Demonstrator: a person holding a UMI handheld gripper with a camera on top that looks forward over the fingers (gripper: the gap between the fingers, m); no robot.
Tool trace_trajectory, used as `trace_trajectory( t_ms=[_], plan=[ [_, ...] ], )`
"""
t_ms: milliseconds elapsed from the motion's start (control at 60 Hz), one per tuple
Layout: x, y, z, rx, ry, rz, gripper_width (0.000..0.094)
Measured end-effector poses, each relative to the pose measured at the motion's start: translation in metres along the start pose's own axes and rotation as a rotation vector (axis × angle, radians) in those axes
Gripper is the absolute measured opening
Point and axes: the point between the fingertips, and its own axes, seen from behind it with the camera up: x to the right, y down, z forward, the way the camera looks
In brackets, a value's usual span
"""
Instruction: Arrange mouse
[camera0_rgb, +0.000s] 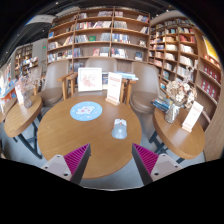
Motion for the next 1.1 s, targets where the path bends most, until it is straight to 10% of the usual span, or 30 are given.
trace_trajectory(
  t_ms=[1100],
  plan=[
    [0.042,-0.016,0.246,-0.026,0.085,0.172,0.0853]
  ],
)
